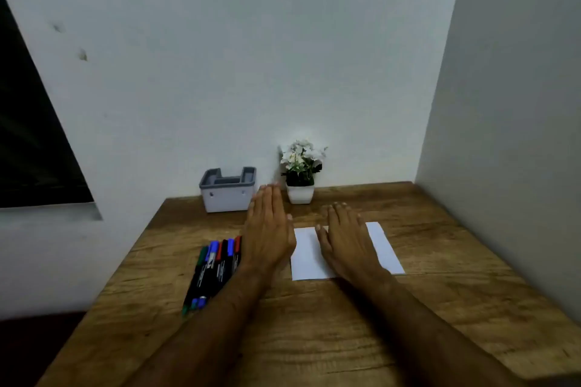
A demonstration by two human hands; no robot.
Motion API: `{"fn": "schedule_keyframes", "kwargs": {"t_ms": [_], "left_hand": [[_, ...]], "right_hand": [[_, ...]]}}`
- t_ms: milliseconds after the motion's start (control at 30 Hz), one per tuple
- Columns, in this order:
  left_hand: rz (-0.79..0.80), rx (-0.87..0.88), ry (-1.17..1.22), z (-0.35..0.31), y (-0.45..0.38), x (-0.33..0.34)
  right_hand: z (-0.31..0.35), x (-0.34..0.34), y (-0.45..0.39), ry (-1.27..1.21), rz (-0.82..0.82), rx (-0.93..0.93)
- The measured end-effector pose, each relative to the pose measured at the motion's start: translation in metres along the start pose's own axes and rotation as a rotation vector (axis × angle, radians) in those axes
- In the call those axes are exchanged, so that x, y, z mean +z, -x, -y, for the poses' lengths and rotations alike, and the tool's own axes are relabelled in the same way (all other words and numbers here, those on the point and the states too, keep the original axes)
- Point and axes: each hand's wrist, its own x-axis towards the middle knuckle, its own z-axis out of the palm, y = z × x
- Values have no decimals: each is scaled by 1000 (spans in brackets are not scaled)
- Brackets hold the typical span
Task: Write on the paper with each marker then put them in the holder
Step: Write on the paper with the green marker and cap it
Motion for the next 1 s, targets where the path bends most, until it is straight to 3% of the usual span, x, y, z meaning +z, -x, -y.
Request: {"fn": "schedule_keyframes", "kwargs": {"t_ms": [133,333,700,1000], "left_hand": [[170,-63,-51,8,17,0],[365,-120,-146,10,18,-12],[464,-145,-245,3,4,-9],[419,-228,-16,-10,0,1]], "right_hand": [[8,5,9,-21,152,-23],[19,8,14,30,229,-72],[17,7,14,35,281,-79],[12,6,12,43,291,-100]]}}
